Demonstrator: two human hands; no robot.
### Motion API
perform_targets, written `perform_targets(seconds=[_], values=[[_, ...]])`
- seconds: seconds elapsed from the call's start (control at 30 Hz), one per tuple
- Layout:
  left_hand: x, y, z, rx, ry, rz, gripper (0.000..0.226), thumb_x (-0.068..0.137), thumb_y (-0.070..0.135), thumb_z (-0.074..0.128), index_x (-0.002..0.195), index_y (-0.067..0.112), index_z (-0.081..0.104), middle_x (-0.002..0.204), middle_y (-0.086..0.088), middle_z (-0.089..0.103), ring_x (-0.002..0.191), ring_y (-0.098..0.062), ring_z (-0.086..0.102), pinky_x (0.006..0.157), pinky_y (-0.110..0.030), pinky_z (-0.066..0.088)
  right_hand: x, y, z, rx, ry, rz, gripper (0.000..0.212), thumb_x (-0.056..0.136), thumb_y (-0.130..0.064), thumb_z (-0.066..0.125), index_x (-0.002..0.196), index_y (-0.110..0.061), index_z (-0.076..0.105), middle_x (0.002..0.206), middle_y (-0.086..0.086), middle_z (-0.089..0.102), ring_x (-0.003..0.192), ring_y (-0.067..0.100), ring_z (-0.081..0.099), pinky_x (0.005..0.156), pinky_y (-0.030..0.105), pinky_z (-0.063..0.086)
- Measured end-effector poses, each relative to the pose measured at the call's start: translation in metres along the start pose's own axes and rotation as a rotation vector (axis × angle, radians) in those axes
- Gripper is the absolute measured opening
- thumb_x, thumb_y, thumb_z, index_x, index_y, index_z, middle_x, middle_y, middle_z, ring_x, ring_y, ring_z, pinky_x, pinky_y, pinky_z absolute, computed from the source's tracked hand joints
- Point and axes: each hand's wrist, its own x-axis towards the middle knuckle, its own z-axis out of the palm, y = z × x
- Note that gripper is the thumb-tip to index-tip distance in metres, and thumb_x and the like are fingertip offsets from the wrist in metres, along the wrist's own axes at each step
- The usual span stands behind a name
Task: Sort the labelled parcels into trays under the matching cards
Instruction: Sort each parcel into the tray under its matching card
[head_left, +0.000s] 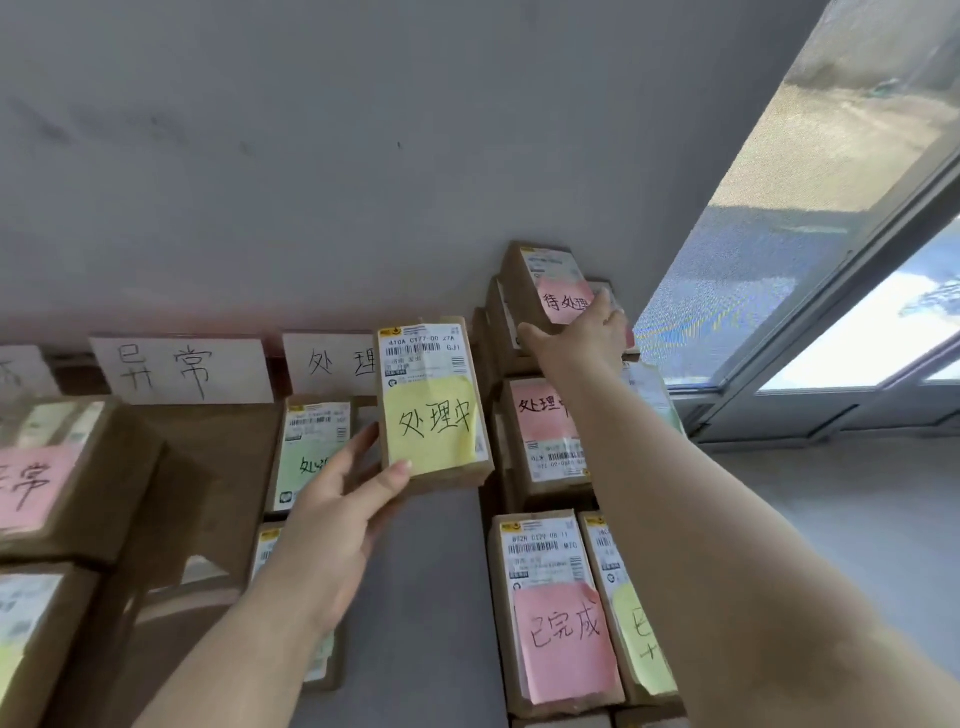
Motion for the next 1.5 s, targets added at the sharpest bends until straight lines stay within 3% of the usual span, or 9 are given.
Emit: perform_targets(seconds=[0.3,0.47,0.57,0.63,0.93,1.07,1.23,1.33,1.5], values=[[0.001,0.002,-0.018,-0.027,0.032,-0.014,0.056,0.070,0.020,0.065,0.123,0.032,0.051,0.106,0.003,0.072,0.097,-0.010,0.068,0.072,-0.021,0.056,-0.014,-0.009,-0.003,0.191,0.087,-0.027,0.092,0.076,-0.044,0.067,0.149,-0.026,0.015,0.149,0.005,0.023,0.134,0.023,0.031,0.092,0.031,0.033],[-0.024,-0.009,-0.028,-0.057,0.117,0.015,0.058,0.068,0.019,0.066,0.123,0.030,0.052,0.107,0.000,0.072,0.099,-0.011,0.068,0.077,-0.025,0.052,-0.081,0.006,-0.011,0.337,0.018,-0.183,0.090,0.073,-0.040,0.073,0.146,-0.032,0.022,0.145,-0.001,0.023,0.131,0.018,0.031,0.102,0.031,0.034],[-0.050,-0.022,-0.024,-0.052,0.139,0.016,0.062,0.068,0.018,0.067,0.127,0.027,0.053,0.109,-0.002,0.072,0.102,-0.015,0.067,0.087,-0.030,0.048,-0.133,0.030,-0.013,0.431,-0.078,-0.241,0.088,0.074,-0.029,0.076,0.145,-0.032,0.024,0.141,-0.011,0.021,0.114,0.000,0.034,0.081,-0.002,0.031],[-0.072,-0.034,-0.018,-0.052,0.150,0.012,0.066,0.068,0.017,0.068,0.132,0.024,0.051,0.112,-0.004,0.070,0.107,-0.020,0.065,0.098,-0.037,0.044,-0.166,0.052,-0.015,0.482,-0.138,-0.262,0.090,0.074,-0.021,0.077,0.145,-0.033,0.022,0.139,-0.017,0.017,0.109,-0.007,0.028,0.071,-0.008,0.027],[-0.178,-0.085,0.026,0.064,0.219,0.075,0.081,0.065,0.024,0.083,0.127,0.054,0.042,0.119,0.007,0.067,0.118,-0.015,0.056,0.109,-0.043,0.035,-0.253,0.135,-0.060,0.644,-0.210,-0.422,0.097,0.065,0.003,0.073,0.136,-0.048,0.030,0.126,-0.021,0.018,0.118,-0.008,0.028,0.084,-0.006,0.030],[-0.218,-0.097,0.043,0.122,0.210,0.112,0.077,0.065,0.030,0.077,0.125,0.057,0.038,0.112,0.012,0.069,0.116,-0.011,0.057,0.108,-0.043,0.036,-0.272,0.165,-0.082,0.716,-0.246,-0.449,0.091,0.058,-0.018,0.078,0.130,-0.052,0.036,0.131,-0.013,0.019,0.127,0.007,0.033,0.095,0.023,0.049],[-0.256,-0.109,0.047,0.122,0.233,0.135,0.069,0.067,0.030,0.079,0.116,0.062,0.042,0.116,0.012,0.067,0.119,-0.012,0.055,0.111,-0.045,0.031,-0.294,0.186,-0.097,0.782,-0.297,-0.537,0.059,0.069,-0.047,0.070,0.121,-0.049,0.044,0.128,-0.015,0.025,0.124,0.011,0.040,0.099,0.033,0.046],[-0.273,-0.112,0.039,0.121,0.258,0.136,0.065,0.066,0.029,0.078,0.110,0.064,0.046,0.117,0.014,0.067,0.122,-0.013,0.053,0.112,-0.046,0.030,-0.303,0.188,-0.102,0.887,-0.310,-0.523,0.037,0.084,-0.034,0.063,0.117,-0.041,0.050,0.127,0.003,0.041,0.110,0.001,0.052,0.085,0.021,0.051],[-0.287,-0.112,0.018,0.138,0.286,0.143,0.062,0.071,0.027,0.079,0.110,0.061,0.044,0.115,0.012,0.068,0.119,-0.012,0.055,0.109,-0.046,0.034,-0.313,0.184,-0.100,1.123,-0.557,-0.214,0.059,0.083,-0.006,0.066,0.125,-0.040,0.043,0.124,-0.002,0.054,0.109,0.012,0.059,0.089,0.029,0.052]])
